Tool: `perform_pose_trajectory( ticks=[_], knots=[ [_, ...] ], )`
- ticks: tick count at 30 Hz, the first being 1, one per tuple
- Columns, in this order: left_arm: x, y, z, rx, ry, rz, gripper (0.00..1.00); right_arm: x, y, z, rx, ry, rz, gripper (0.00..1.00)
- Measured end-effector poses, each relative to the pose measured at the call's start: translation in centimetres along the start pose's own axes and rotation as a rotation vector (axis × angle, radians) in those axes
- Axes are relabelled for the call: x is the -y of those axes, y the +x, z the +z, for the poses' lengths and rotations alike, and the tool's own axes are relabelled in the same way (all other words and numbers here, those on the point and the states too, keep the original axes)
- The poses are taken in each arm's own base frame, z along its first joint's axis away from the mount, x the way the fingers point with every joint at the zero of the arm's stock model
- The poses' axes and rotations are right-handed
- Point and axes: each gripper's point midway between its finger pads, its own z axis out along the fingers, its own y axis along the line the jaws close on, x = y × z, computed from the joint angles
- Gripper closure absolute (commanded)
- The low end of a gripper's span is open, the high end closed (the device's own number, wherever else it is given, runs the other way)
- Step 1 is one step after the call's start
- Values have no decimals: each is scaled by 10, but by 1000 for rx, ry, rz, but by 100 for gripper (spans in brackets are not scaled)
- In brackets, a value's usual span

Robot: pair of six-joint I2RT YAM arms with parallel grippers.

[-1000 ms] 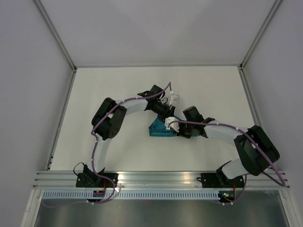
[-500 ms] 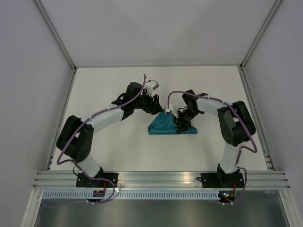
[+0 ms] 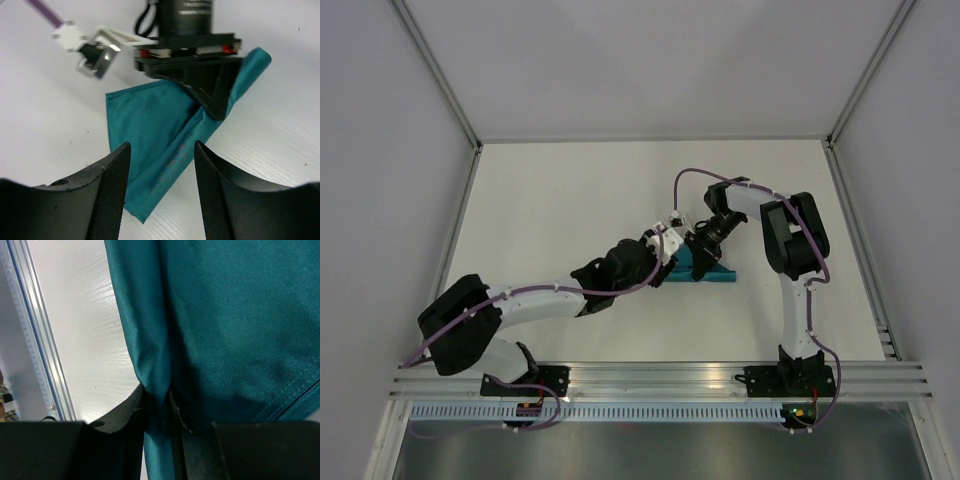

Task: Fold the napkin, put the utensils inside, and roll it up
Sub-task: Roll the napkin with the utensil

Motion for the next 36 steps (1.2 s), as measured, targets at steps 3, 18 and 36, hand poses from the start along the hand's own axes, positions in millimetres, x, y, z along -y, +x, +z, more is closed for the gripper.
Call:
perform_pose_trajectory(
  ticks=[3, 18, 36],
  knots=[
    [30, 14, 11, -36, 19, 152, 40, 0, -1, 0, -12, -30, 45, 71],
    [70, 74, 54, -177, 13, 623, 39, -10, 8, 5, -49, -132, 171, 71],
    [83, 84, 68, -275, 171, 640, 84, -24, 9, 1, -68, -166, 251, 38]
  ],
)
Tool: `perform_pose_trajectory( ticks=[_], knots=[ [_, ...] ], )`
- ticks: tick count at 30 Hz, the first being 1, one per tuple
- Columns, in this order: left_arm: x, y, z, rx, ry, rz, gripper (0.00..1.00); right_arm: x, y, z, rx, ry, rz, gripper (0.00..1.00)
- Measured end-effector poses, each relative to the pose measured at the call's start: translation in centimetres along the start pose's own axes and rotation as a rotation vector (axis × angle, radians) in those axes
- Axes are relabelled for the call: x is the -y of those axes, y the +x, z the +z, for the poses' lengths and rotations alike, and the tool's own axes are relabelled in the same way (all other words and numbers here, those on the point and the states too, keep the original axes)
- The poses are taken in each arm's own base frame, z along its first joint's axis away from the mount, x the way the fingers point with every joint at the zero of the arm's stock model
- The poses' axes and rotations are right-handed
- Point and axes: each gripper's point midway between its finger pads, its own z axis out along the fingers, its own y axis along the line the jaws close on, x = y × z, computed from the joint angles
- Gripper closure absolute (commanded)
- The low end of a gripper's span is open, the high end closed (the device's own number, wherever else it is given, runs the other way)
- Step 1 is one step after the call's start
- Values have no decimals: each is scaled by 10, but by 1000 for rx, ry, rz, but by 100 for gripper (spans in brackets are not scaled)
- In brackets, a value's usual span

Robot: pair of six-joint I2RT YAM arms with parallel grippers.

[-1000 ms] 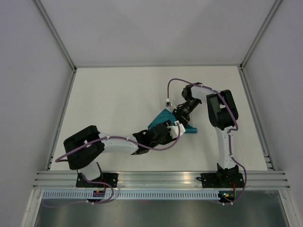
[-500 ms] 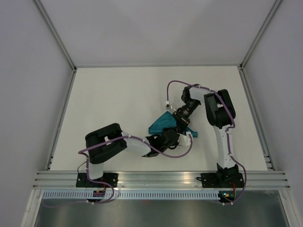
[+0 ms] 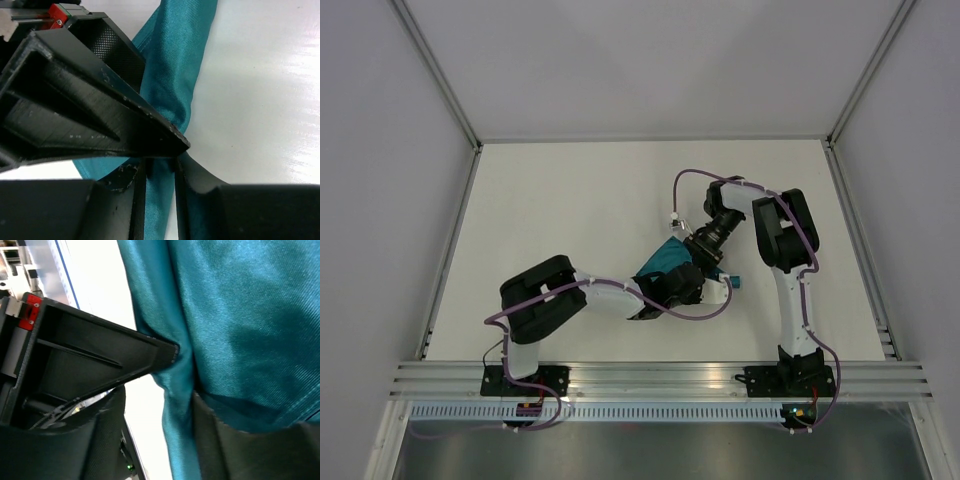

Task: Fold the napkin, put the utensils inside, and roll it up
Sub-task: Roll the napkin with the utensil

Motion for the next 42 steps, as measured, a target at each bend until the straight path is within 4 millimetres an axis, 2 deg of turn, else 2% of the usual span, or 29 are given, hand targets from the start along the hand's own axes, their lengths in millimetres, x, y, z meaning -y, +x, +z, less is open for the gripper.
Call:
perform_pose_trajectory(
  ticks=[6, 9, 13, 17, 25, 29, 31, 36, 42],
  knots=[
    [-1, -4, 4, 38, 73, -60, 87, 0, -2, -12, 15, 61, -36, 30],
    [0, -5, 6, 53, 101, -87, 88, 9, -11, -25, 62, 126, -83, 28],
    [2, -7, 6, 69, 141, -115, 89, 29, -26, -58, 179, 243, -139, 25],
    [5, -13, 10, 88, 195, -149, 89, 35, -32, -97, 307, 324, -155, 25],
    [0, -16, 17, 99, 385, -321, 87, 13, -18, -156, 588, 416, -173, 25],
    [-4, -16, 21, 98, 519, -446, 85, 12, 3, -174, 678, 434, -182, 26],
    [-6, -16, 24, 95, 595, -512, 85, 14, 16, -167, 694, 459, -191, 26],
    [-8, -15, 27, 76, 757, -662, 83, 1, 43, -125, 634, 594, -276, 25],
    [-11, -13, 27, 76, 867, -786, 81, -21, 34, -90, 535, 836, -590, 23]
  ],
)
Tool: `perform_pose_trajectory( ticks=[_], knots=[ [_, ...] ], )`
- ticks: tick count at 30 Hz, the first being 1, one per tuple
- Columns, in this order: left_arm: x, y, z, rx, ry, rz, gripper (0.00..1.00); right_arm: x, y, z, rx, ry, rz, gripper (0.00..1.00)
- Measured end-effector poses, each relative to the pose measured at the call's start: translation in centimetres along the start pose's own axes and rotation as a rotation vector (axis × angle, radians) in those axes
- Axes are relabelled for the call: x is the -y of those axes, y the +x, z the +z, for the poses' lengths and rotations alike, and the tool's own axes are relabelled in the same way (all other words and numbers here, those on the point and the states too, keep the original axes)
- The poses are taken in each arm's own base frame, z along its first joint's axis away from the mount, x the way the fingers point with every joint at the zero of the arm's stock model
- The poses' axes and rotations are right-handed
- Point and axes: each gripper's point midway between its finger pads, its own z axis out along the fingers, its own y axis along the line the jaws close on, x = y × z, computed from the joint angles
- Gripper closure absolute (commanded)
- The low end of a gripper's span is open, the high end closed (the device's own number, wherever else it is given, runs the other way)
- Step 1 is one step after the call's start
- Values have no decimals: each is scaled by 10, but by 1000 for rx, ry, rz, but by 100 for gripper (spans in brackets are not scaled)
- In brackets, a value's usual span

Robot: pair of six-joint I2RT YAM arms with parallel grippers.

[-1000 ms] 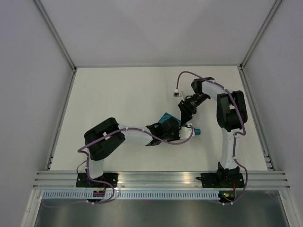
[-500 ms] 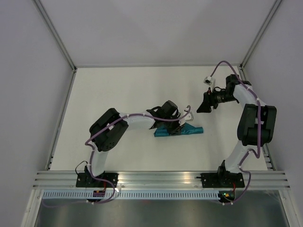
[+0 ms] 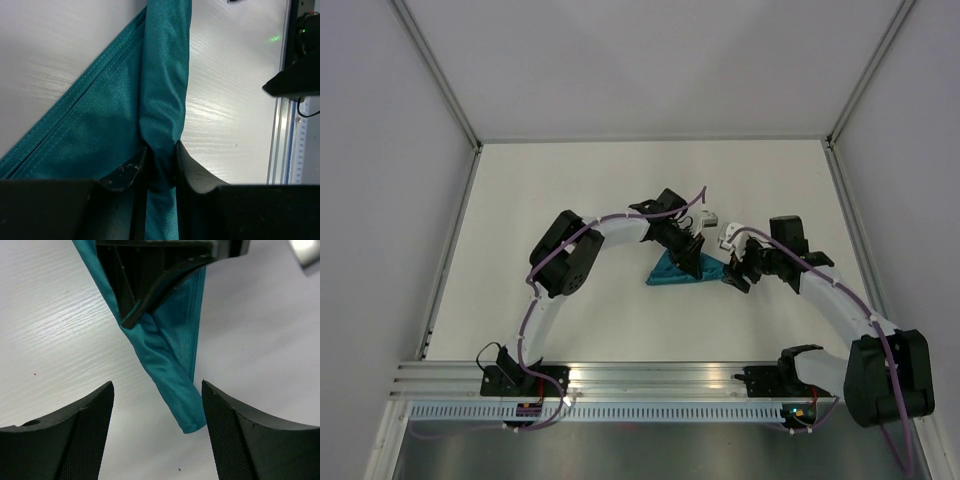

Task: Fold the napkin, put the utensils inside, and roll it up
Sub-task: Roll the napkin with the utensil

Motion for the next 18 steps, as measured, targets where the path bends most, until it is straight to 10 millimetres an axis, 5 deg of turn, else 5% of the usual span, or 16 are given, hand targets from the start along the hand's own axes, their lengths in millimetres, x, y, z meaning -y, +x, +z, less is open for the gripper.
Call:
perform_pose_trajectory(
  ticks=[11, 18],
  knots=[
    [2, 2, 0, -17, 68, -113, 80, -34, 9, 50, -100, 8, -303, 25],
    [11, 11, 0, -45, 117, -165, 77, -27, 14, 72, -145, 83, -396, 35]
  ],
)
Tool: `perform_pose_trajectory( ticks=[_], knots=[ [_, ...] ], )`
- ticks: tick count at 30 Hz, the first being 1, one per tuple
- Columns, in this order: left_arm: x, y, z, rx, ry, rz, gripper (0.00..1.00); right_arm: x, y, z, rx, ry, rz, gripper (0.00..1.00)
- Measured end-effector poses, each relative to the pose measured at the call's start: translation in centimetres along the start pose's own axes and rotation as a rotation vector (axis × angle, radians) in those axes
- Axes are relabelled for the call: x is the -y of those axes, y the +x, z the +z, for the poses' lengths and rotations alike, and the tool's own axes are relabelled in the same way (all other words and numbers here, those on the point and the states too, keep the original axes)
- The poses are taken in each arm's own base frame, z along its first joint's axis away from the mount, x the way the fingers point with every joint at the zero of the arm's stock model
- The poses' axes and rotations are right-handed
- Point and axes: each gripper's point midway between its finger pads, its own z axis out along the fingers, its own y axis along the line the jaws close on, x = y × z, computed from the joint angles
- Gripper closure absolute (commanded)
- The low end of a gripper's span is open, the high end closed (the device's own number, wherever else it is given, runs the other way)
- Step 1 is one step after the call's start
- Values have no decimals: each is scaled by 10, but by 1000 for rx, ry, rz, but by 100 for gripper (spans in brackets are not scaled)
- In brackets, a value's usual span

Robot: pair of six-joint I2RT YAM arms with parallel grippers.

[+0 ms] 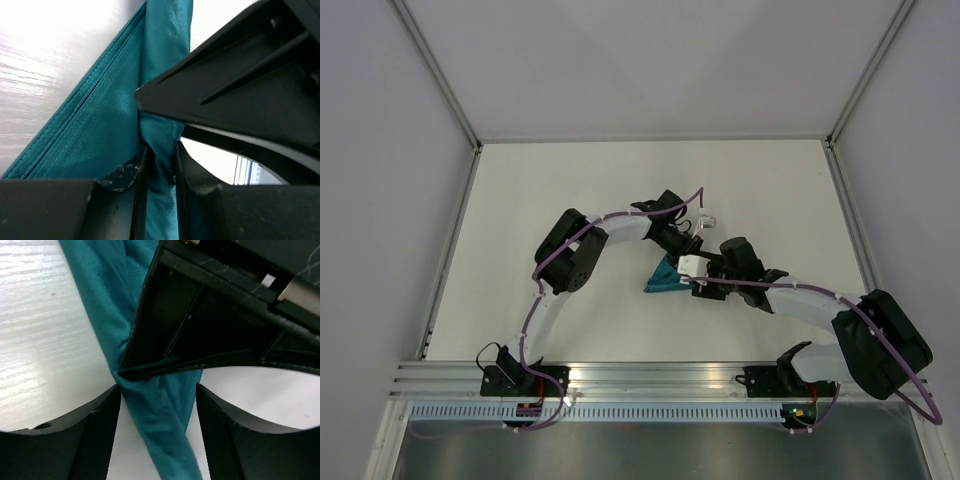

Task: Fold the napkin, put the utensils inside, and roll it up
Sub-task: Roll the napkin with the utensil

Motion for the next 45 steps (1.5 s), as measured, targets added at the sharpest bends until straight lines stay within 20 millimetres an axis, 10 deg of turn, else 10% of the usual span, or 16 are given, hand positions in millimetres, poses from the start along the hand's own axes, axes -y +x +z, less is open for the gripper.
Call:
perform_pose_trajectory(
  ticks=[8, 17, 26, 35, 45],
  knots=[
    [2, 1, -2, -3, -2, -13, 55, -6, 3, 3, -20, -18, -12, 78],
    [-7, -4, -23, 22, -157, -15, 49, -11, 1, 2, -62, -126, -1, 80],
    [-34, -15, -91, 202, -480, -11, 48, -5, 0, 7, -106, -298, 74, 81],
    [4, -40, -169, 583, -793, 168, 47, 1, 4, 13, -124, -550, 223, 80],
    [38, -14, -109, 535, -981, 520, 42, 4, 5, 16, -156, -779, 419, 80]
  ],
)
